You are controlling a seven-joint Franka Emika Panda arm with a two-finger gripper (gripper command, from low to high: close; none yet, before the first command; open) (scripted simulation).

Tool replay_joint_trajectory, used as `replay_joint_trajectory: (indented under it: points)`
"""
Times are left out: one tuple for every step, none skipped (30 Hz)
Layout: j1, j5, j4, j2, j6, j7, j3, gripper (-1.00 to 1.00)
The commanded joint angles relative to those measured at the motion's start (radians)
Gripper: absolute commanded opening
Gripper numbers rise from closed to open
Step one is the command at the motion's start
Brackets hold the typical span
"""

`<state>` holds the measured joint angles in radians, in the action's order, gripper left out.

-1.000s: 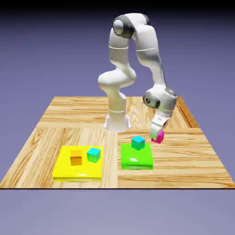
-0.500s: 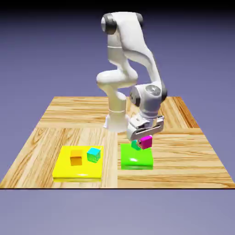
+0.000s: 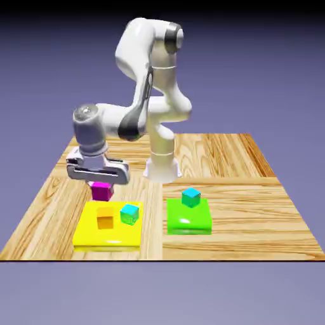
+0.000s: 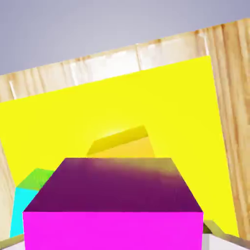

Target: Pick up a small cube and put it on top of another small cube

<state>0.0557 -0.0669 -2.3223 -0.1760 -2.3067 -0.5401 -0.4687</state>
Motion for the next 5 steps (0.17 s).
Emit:
replay_joint_trajectory:
  points:
    - [-0.004, -0.016, -0.016, -0.031, -0.044, 0.011, 0.005, -1.0]
    - [-0.004, -0.017, -0.017, -0.033, -0.046, 0.012, 0.005, -1.0]
    - [-0.004, -0.017, -0.017, -0.033, -0.046, 0.012, 0.005, 1.0]
    - [-0.004, -0.017, -0.017, -0.033, -0.046, 0.012, 0.005, 1.0]
    - [0.0, 0.002, -0.001, -0.002, -0.003, -0.001, 0.0, 1.0]
